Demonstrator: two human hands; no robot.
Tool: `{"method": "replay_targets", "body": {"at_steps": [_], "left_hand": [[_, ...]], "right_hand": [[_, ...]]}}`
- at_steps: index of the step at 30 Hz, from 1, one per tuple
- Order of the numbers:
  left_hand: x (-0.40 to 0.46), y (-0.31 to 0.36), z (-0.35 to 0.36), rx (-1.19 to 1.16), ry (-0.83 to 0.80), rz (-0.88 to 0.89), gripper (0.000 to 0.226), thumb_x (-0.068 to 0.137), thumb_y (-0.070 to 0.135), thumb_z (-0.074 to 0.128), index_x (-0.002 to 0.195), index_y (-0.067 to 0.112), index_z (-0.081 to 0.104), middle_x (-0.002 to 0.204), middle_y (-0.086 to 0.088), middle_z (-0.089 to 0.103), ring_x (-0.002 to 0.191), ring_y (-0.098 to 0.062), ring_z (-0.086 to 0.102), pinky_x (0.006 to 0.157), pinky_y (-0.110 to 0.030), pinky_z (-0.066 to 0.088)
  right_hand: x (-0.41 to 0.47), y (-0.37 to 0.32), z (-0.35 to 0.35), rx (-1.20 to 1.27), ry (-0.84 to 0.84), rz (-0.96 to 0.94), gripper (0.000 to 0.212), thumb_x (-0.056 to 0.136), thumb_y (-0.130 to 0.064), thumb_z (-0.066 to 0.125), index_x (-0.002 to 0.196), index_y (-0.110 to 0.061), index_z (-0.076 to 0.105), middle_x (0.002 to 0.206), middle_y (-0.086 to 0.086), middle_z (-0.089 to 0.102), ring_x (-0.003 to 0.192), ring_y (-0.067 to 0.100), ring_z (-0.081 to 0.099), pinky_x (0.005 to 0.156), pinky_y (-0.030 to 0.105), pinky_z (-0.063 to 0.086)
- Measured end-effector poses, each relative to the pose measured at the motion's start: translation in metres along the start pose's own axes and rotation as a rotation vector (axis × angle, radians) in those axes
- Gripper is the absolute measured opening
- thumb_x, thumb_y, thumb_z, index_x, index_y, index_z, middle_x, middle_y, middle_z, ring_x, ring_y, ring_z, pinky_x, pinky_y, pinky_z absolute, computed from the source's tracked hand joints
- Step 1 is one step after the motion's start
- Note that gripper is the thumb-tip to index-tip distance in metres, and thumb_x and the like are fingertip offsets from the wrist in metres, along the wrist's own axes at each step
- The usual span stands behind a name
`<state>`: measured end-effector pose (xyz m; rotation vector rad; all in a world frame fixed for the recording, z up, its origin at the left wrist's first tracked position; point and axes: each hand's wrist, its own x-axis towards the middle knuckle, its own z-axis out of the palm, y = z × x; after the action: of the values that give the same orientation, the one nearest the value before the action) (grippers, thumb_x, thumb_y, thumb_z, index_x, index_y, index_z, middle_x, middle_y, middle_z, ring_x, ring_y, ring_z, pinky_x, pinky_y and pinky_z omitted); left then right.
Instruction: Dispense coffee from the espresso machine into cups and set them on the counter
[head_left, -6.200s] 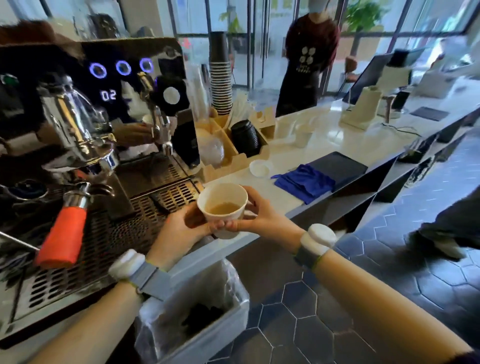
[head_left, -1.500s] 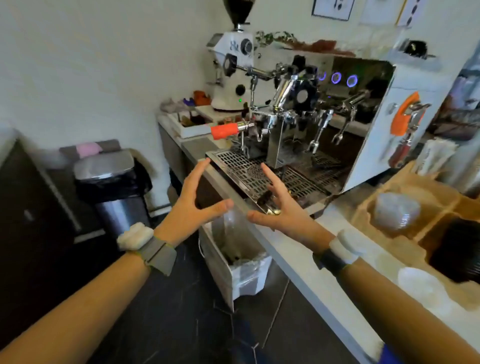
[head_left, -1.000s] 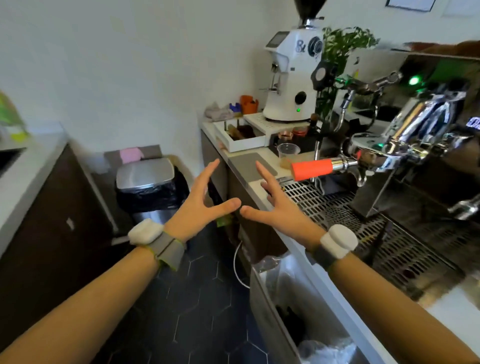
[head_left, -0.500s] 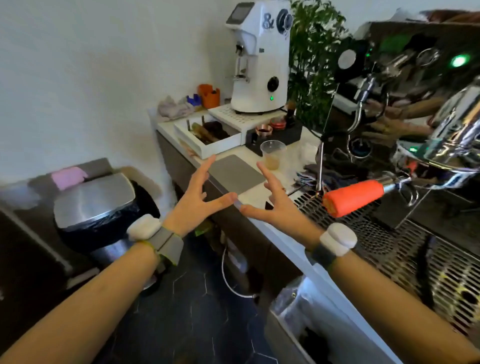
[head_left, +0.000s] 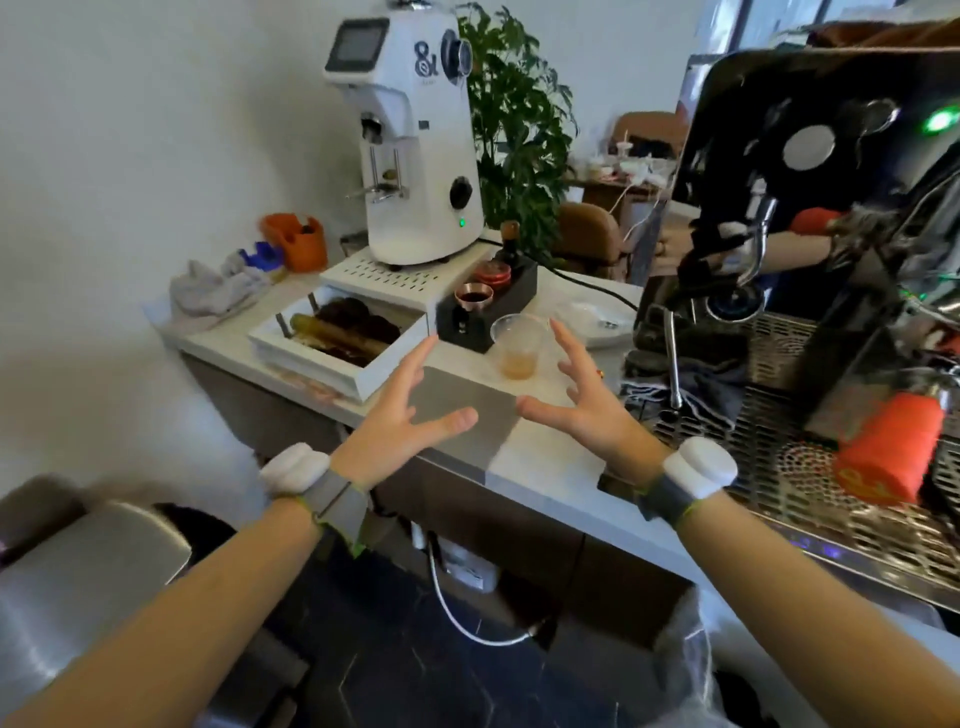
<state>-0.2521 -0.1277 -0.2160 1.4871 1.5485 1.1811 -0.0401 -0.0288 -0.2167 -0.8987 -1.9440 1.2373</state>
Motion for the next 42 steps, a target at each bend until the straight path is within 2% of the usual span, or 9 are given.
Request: {"method": "replay_targets", "body": {"at_steps": [7,15,22,26,31,34,36,38,42], "left_hand": [[0.066,-0.032,-0.012,-0.026,-0.087,0.024,0.091,0.071,0.054,0.074,0.144,0.051,0.019,0.155,0.023,0.015,0.135,0.002,0.021,0.108,-0.035,0.024],[0.167,-0.059,-0.012,-0.066,-0.206,0.049,0.083,0.069,0.051,0.076,0.129,0.067,0.021,0.156,0.019,0.015,0.136,-0.002,0.022,0.108,-0.035,0.025],[0.226,-0.067,-0.001,-0.071,-0.282,0.022,0.100,0.068,0.041,0.076,0.147,0.043,0.015,0.157,0.012,0.016,0.142,-0.011,0.018,0.114,-0.040,0.022],[0.245,-0.078,0.010,-0.058,-0.315,0.011,0.101,0.072,0.033,0.078,0.149,0.038,0.013,0.159,0.008,0.011,0.143,-0.013,0.018,0.115,-0.038,0.024],[0.265,-0.092,0.022,-0.131,-0.394,-0.024,0.110,0.061,0.032,0.083,0.148,0.032,0.015,0.147,0.015,0.022,0.112,0.025,0.036,0.090,-0.007,0.039],[0.271,-0.101,0.029,-0.101,-0.431,-0.073,0.123,0.055,0.038,0.085,0.152,0.027,0.010,0.155,0.006,0.018,0.135,-0.004,0.031,0.112,-0.034,0.033],[0.271,-0.104,0.032,-0.099,-0.443,-0.078,0.127,0.053,0.040,0.086,0.152,0.026,0.008,0.155,0.001,0.020,0.140,-0.015,0.027,0.115,-0.044,0.028],[0.274,-0.109,0.035,-0.100,-0.453,-0.091,0.128,0.052,0.040,0.087,0.152,0.025,0.007,0.154,0.001,0.023,0.139,-0.014,0.027,0.115,-0.044,0.028],[0.276,-0.115,0.038,-0.078,-0.480,-0.113,0.132,0.050,0.045,0.087,0.151,0.027,0.004,0.148,0.011,0.025,0.134,-0.003,0.024,0.108,-0.027,0.027]], "right_hand": [[0.036,0.011,0.001,-0.031,0.102,0.119,0.098,0.077,-0.027,0.077,0.147,-0.038,0.011,0.156,-0.004,0.011,0.141,0.020,0.019,0.105,0.025,0.022],[0.103,0.034,-0.016,-0.073,0.169,0.146,0.110,0.069,-0.026,0.084,0.148,-0.039,0.009,0.156,-0.007,0.011,0.140,0.014,0.017,0.111,0.029,0.022],[0.143,0.054,-0.029,-0.081,0.198,0.213,0.113,0.066,-0.030,0.085,0.149,-0.040,0.007,0.156,-0.010,0.008,0.142,0.017,0.016,0.114,0.042,0.026],[0.154,0.068,-0.029,-0.084,0.199,0.289,0.120,0.062,-0.034,0.086,0.149,-0.040,0.004,0.156,-0.009,0.005,0.142,0.016,0.011,0.114,0.040,0.026],[0.164,0.086,-0.026,-0.112,0.153,0.424,0.126,0.063,-0.024,0.086,0.149,-0.034,-0.004,0.157,-0.003,0.002,0.144,0.019,0.006,0.110,0.032,0.023],[0.167,0.096,-0.023,-0.103,0.137,0.488,0.128,0.062,-0.023,0.087,0.149,-0.034,-0.005,0.156,-0.003,0.005,0.143,0.020,0.009,0.110,0.032,0.026],[0.168,0.100,-0.021,-0.068,0.132,0.519,0.126,0.063,-0.020,0.086,0.150,-0.032,-0.005,0.156,-0.003,0.008,0.142,0.022,0.013,0.111,0.035,0.030],[0.171,0.103,-0.020,-0.021,0.136,0.542,0.121,0.066,-0.017,0.084,0.150,-0.030,-0.003,0.155,-0.002,0.014,0.141,0.022,0.020,0.107,0.030,0.032],[0.173,0.107,-0.018,0.012,0.141,0.548,0.107,0.071,-0.010,0.080,0.150,-0.022,0.009,0.151,0.002,0.027,0.137,0.020,0.031,0.097,0.023,0.033]]}}
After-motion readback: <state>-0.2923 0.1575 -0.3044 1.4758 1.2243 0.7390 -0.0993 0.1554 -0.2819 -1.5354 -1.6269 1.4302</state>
